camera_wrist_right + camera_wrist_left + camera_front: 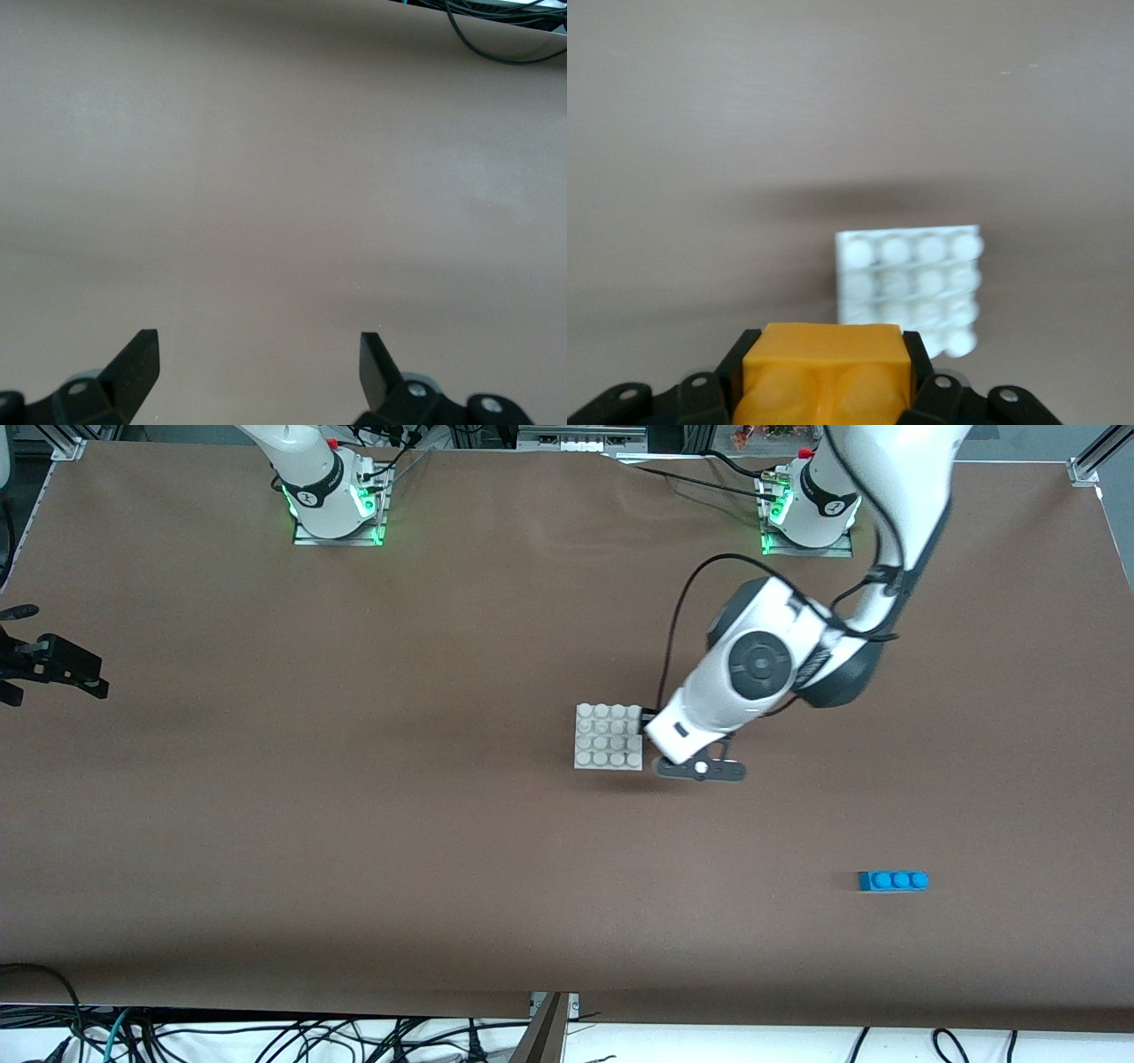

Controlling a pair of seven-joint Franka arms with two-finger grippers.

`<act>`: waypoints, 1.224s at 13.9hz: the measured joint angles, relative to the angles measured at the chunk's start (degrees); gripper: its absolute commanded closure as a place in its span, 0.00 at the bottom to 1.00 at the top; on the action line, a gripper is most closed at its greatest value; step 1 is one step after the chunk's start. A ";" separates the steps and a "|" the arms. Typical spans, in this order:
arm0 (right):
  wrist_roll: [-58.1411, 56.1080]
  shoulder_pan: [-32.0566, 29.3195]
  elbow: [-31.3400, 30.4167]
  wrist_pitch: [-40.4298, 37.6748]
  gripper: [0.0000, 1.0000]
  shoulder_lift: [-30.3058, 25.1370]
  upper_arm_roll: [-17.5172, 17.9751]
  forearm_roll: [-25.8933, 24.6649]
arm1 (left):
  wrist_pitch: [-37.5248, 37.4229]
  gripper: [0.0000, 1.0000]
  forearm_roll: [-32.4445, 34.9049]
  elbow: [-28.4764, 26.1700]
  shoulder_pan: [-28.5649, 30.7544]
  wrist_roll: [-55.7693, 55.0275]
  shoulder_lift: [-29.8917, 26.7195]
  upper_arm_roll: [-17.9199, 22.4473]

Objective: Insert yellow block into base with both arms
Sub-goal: 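Lift the yellow brick and carry it over the white base plate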

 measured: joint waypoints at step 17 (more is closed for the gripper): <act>0.00 0.00 0.00 0.01 0.00 0.00 -0.02 -0.01 | 4.55 0.76 7.57 -1.25 -7.93 -10.31 8.44 0.92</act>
